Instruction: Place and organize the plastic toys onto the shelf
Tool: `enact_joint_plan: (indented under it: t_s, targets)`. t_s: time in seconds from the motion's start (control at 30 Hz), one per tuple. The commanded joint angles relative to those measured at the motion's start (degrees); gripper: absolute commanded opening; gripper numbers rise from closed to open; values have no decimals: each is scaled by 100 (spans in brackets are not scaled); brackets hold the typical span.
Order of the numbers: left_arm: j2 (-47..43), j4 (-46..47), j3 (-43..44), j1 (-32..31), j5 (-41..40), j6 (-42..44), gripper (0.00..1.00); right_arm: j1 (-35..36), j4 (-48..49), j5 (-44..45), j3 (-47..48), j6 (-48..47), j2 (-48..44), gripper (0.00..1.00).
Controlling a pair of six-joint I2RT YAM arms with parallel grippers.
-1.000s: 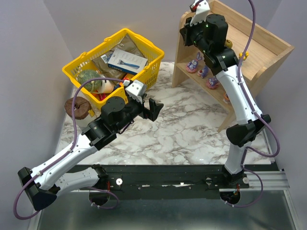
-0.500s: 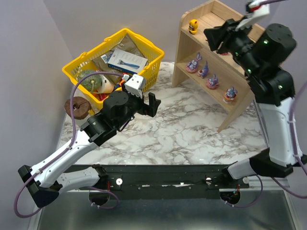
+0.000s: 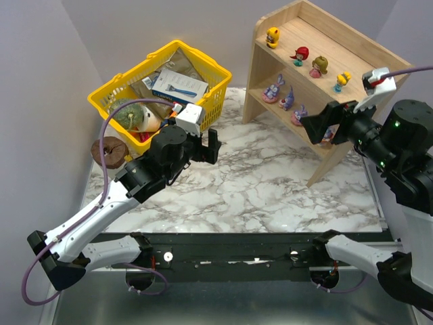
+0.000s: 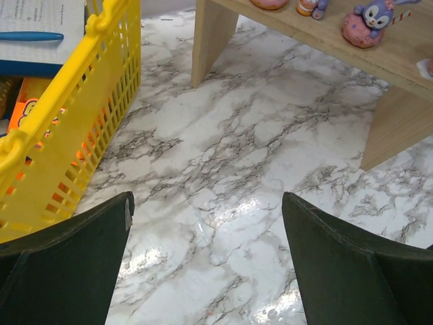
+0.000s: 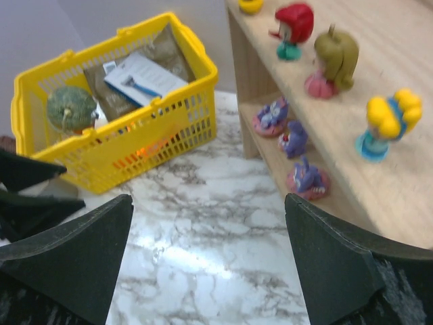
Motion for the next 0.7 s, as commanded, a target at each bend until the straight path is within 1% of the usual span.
enact_joint_plan:
  t_s: [0.0, 0.07, 0.13, 0.33, 0.43, 0.67]
  targets:
    - [28, -219, 346, 20, -241, 36, 99, 11, -623, -227, -308, 224, -380, 100]
    - [116, -404, 504, 20, -293, 53, 99, 11, -1053, 169, -299, 418, -345, 100]
    - [143, -492, 575, 20, -329, 53, 99, 11, -1169, 389, -377, 541, -397, 100]
    - [37, -396, 522, 20, -267, 124, 99, 11, -968, 539, -808, 655, -828, 100]
    - [37, -431, 531, 28, -495, 45, 99, 11, -976, 609, -800, 690, -828, 100]
    - [-7, -448, 584, 20, -408, 27, 99, 11, -906, 759, -879, 708, -881, 100]
